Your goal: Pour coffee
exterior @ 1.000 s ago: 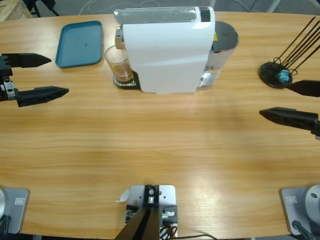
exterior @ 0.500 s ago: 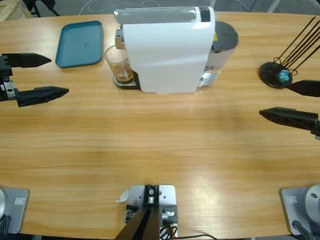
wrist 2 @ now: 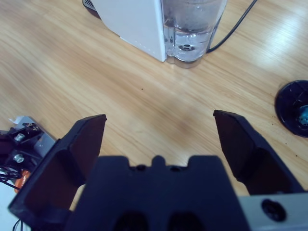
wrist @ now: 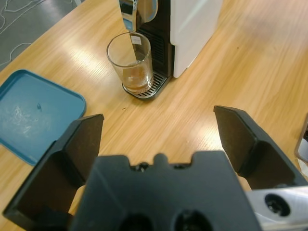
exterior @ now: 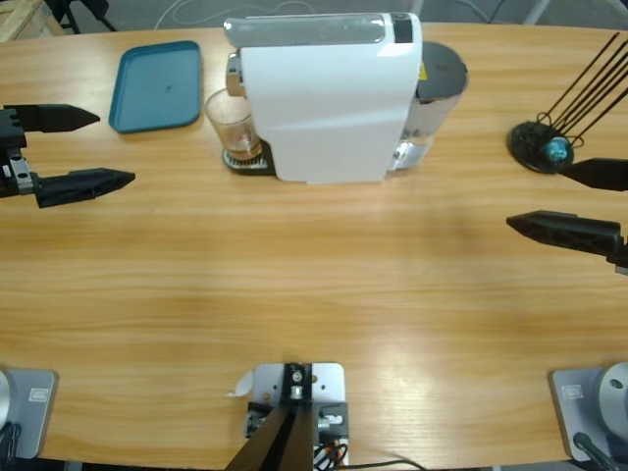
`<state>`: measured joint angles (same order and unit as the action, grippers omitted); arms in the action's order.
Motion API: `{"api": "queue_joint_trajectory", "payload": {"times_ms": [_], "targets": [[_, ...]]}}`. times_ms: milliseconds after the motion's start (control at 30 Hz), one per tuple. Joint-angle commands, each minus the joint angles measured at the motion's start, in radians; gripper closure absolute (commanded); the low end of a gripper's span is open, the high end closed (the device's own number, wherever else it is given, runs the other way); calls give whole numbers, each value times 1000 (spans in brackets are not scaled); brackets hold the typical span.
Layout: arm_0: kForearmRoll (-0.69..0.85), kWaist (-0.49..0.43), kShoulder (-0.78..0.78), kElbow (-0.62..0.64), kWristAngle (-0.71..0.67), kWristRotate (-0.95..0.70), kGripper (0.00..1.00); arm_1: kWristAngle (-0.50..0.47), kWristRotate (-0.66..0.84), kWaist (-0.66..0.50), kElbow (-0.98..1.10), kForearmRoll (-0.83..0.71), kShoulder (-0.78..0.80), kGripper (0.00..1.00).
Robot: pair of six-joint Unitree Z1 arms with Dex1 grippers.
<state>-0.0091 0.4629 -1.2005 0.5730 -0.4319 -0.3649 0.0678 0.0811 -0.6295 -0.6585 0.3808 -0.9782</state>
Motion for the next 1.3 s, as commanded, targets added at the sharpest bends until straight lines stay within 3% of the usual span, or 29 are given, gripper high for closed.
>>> {"api": "queue_joint_trajectory", "payload": {"times_ms": [33,167,267,433,633,800,1300], "targets": [[-10,-27,-73,31,-72,-57,15,2,17,-9,20,-11,-65,0],[-9,-36,-129,35,-94,-91,13,1,17,-9,22,-13,-73,4],[-9,-118,-220,79,-158,-179,9,1,19,-9,22,-13,-73,4],[86,-234,-428,281,-362,-378,0,1,20,-9,22,-14,-74,4],[175,-202,-607,454,-433,-471,0,1,22,-9,15,-13,-100,4],[175,-159,-656,453,-480,-504,0,1,22,-9,11,-11,-108,4],[166,-152,-754,507,-490,-519,0,3,28,-9,3,-3,-124,0]]}}
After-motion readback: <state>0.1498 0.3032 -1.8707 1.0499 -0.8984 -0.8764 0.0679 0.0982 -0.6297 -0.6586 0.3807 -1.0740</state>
